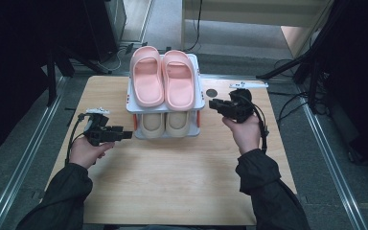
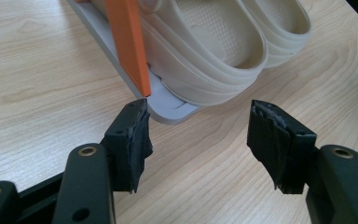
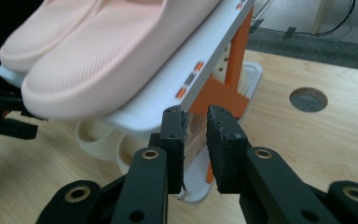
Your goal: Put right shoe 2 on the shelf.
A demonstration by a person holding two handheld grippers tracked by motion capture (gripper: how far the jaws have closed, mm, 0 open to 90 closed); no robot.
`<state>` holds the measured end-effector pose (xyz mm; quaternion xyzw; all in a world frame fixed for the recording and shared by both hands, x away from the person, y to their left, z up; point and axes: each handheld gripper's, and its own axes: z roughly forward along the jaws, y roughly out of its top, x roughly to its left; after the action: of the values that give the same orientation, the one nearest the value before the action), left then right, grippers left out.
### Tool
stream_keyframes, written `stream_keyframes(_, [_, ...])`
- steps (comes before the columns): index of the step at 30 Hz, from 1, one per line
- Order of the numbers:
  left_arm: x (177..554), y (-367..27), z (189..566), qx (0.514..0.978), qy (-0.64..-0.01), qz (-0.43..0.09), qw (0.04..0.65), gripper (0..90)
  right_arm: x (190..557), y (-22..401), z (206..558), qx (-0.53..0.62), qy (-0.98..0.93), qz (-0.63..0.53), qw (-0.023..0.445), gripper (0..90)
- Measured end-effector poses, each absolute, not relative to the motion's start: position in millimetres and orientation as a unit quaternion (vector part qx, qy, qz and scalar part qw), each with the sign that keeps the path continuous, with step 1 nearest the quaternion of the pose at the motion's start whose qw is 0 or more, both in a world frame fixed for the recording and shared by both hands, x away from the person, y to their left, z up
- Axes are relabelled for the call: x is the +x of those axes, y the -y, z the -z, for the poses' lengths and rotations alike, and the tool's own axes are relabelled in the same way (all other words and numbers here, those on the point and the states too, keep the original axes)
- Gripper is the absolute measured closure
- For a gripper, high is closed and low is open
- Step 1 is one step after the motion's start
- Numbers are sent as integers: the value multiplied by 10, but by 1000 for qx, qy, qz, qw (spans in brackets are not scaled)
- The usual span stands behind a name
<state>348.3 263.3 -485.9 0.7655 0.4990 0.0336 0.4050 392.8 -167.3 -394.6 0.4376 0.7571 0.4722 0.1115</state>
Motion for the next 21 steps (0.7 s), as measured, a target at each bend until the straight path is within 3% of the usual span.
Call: stream_keyframes(21, [3469, -2379, 4844, 777, -471, -11, 418, 389, 3607, 1729, 4622, 427, -764, -479, 72, 674])
